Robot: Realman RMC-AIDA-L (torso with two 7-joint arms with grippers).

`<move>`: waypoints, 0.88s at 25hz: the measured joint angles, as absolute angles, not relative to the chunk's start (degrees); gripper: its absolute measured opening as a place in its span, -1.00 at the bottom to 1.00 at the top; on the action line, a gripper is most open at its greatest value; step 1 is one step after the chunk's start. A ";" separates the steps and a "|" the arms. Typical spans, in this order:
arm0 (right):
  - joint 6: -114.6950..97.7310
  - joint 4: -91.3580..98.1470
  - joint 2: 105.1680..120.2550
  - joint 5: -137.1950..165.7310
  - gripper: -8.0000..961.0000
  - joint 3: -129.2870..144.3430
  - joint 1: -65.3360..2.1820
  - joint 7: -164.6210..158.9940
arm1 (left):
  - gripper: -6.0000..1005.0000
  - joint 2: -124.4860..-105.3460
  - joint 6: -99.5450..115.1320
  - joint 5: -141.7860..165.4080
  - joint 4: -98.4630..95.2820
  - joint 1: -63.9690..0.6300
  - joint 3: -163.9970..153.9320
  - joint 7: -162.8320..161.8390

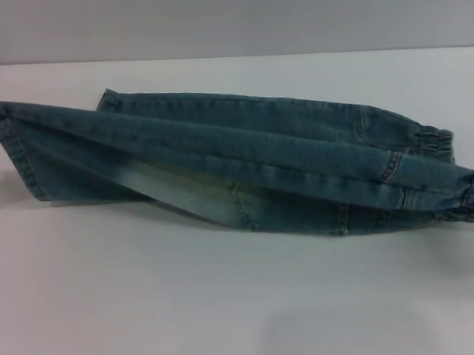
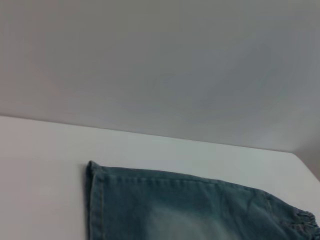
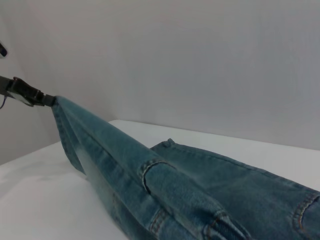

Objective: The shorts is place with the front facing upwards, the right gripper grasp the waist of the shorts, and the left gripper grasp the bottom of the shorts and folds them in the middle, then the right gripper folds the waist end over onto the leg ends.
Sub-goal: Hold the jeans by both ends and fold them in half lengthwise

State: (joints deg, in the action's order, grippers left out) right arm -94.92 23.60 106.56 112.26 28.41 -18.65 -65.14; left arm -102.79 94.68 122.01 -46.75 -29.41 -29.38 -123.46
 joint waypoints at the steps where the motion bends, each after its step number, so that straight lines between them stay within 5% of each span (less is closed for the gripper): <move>1: -94.88 23.67 106.55 112.26 -0.98 28.35 -18.66 -65.14 | -0.92 -102.86 94.68 121.97 -46.75 -29.64 -29.37 -123.52; 11: -93.66 23.78 107.02 111.91 -0.98 22.68 -18.09 -65.51 | -0.92 -104.77 91.52 121.82 -46.76 -33.61 -28.74 -124.29; 22: -90.35 24.00 110.44 111.76 -0.98 18.86 -20.02 -66.92 | -0.92 -107.76 82.07 122.28 -46.76 -36.97 -31.67 -125.15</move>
State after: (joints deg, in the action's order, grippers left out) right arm -90.35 24.00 110.44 111.76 18.86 -20.02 -66.92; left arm -107.76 82.07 122.28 -46.76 -36.97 -31.67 -125.15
